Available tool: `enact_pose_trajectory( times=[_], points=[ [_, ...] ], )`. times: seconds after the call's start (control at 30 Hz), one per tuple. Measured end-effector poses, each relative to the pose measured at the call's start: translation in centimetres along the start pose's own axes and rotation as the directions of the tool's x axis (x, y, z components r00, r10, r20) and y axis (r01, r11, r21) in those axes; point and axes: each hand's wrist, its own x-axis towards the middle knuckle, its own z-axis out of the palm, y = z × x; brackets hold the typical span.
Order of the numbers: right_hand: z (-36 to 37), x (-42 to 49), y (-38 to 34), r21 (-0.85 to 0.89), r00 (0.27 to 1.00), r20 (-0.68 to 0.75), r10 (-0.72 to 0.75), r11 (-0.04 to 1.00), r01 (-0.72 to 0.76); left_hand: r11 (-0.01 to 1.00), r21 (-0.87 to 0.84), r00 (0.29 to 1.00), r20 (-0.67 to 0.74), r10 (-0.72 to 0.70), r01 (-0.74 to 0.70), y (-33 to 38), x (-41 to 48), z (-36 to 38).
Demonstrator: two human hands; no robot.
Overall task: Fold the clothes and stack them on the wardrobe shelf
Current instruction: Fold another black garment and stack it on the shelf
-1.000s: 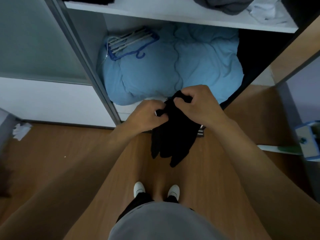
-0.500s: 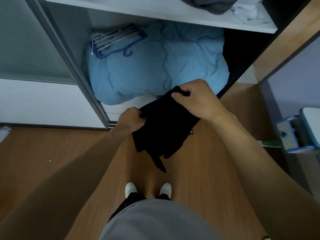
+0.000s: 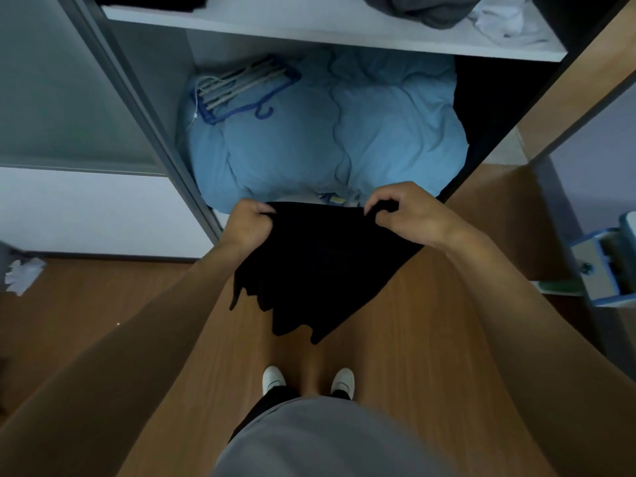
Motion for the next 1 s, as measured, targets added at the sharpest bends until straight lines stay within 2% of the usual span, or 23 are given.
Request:
enact_pose_trajectory(
  times=[0.13,0.23,0.33,0.4,0.5,0.57,0.67,0.73,0.8,0.9,1.0],
  points=[
    [-0.6,1.2,0.6,0.000,0.989,0.081,0.126,0.992,-0.126,0.982,-0.188,1.000,-0.027,-0.002,-0.003,2.3,-0.7,-0.7],
    [-0.4,1.8,1.2,0.009,0.968,0.158,0.197,0.980,-0.201,0.965,-0.260,1.000,-0.024,0.014,-0.020,3.8,-0.8,-0.9],
    [0.8,2.1,1.7,-0.025,0.955,0.202,0.217,0.976,-0.217,0.961,-0.266,0.997,-0.035,0.068,-0.075,5.2,-1.0,-1.1],
    [1.8,2.4,1.9,-0.087,0.935,0.279,0.221,0.975,-0.204,0.961,-0.241,0.990,-0.020,0.137,-0.137,6.1,-1.0,-1.3],
    [3.7,2.6,1.6,-0.073,0.921,0.353,0.164,0.986,-0.147,0.962,-0.171,0.974,0.041,0.222,-0.212,6.9,-1.2,-1.8],
    [4.8,2.5,0.8,0.070,0.965,0.254,0.063,0.994,-0.084,0.961,-0.113,0.960,0.091,0.264,-0.253,7.2,-1.3,-2.1],
    [5.6,3.1,-0.5,0.230,0.990,0.030,-0.140,0.965,0.130,0.945,-0.005,0.932,0.163,0.323,-0.326,7.7,-1.4,-2.5],
    [5.6,3.5,-1.6,0.239,0.972,-0.005,-0.234,0.944,0.229,0.928,0.046,0.911,0.218,0.351,-0.369,7.9,-1.5,-2.7],
    [5.5,3.7,-2.2,0.249,0.966,-0.016,-0.259,0.934,0.255,0.890,0.137,0.883,0.262,0.390,-0.434,8.0,-1.5,-2.9],
    [5.3,3.5,-2.4,0.279,0.960,-0.031,-0.279,0.920,0.277,0.775,0.284,0.821,0.287,0.493,-0.564,8.2,-1.7,-3.1],
    [5.3,3.3,-2.3,0.298,0.950,-0.008,-0.311,0.907,0.299,0.591,0.414,0.718,0.320,0.618,-0.693,8.6,-2.3,-3.3]
  ],
)
